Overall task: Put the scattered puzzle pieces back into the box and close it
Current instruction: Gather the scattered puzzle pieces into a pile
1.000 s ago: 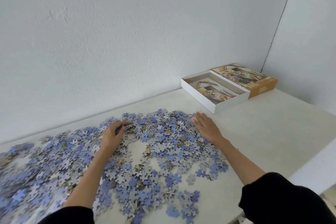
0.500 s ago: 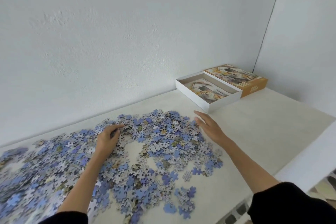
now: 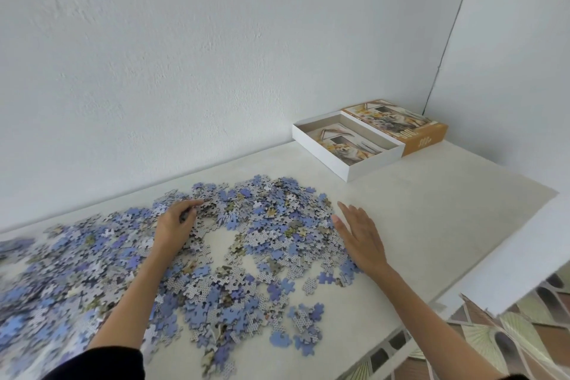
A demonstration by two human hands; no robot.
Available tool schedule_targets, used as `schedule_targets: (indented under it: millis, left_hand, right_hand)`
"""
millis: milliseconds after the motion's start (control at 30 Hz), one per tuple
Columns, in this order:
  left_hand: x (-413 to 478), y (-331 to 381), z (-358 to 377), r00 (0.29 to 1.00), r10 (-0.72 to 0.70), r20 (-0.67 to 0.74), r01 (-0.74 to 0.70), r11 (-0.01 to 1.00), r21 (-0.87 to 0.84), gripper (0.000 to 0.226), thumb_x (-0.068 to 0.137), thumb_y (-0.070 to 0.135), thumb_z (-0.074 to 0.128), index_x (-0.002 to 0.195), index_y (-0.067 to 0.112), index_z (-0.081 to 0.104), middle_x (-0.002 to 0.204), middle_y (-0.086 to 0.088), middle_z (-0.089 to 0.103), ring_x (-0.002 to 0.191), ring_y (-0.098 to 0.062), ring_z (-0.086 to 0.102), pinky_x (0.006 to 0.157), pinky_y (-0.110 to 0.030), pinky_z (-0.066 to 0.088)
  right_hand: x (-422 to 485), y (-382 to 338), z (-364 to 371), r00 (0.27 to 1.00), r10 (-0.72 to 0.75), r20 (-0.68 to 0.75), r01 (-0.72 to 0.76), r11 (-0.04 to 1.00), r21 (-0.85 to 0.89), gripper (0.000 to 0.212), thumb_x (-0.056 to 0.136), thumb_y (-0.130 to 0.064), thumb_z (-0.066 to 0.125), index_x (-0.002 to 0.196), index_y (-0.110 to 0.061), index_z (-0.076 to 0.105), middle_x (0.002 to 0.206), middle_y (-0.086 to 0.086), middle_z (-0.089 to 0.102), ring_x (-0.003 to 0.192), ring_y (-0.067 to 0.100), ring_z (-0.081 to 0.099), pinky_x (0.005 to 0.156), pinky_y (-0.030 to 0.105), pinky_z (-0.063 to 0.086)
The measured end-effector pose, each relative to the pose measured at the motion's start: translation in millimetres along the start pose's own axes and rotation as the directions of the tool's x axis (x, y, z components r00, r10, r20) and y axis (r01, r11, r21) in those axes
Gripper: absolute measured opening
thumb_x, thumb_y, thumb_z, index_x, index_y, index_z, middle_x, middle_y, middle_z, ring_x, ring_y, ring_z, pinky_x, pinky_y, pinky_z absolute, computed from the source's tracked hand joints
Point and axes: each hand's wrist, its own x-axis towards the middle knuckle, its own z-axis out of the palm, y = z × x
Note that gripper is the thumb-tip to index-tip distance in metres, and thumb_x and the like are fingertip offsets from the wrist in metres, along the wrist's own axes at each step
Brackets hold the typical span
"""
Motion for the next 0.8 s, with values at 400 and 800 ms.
schedule_targets:
  millis: [400, 800]
  left_hand:
    - [-1.0, -4.1, 0.4, 0.996, 0.090, -0.008, -0.090, 0.994, 0.055, 0.023, 0.091, 0.004, 0.054, 0.109, 0.009, 0.067, 0.108, -0.007, 0.062, 0.050, -0.009, 0.042, 0.048, -0.007, 0.039]
    - [0.5, -9.7, 4.6, 0.996, 0.089, 0.014, -0.090, 0.994, 0.064, 0.024, 0.091, 0.004, 0.052, 0.109, 0.011, 0.067, 0.108, -0.002, 0.060, 0.051, -0.001, 0.041, 0.050, -0.007, 0.039]
  right_hand:
    - [26.4, -38.6, 35.7, 0.992, -0.110, 0.070, 0.122, 0.968, -0.218, 0.101, 0.063, -0.086, -0.006, 0.147, -0.032, 0.007, 0.156, 0.003, -0.005, 0.143, 0.022, -0.004, 0.114, 0.037, -0.002]
    - [73.7, -104.5, 43.1, 0.953, -0.290, 0.089, 0.303, 0.917, -0.259, 0.061, 0.091, -0.061, 0.028, 0.143, -0.028, 0.027, 0.153, 0.003, 0.020, 0.142, 0.023, 0.013, 0.114, 0.044, -0.003]
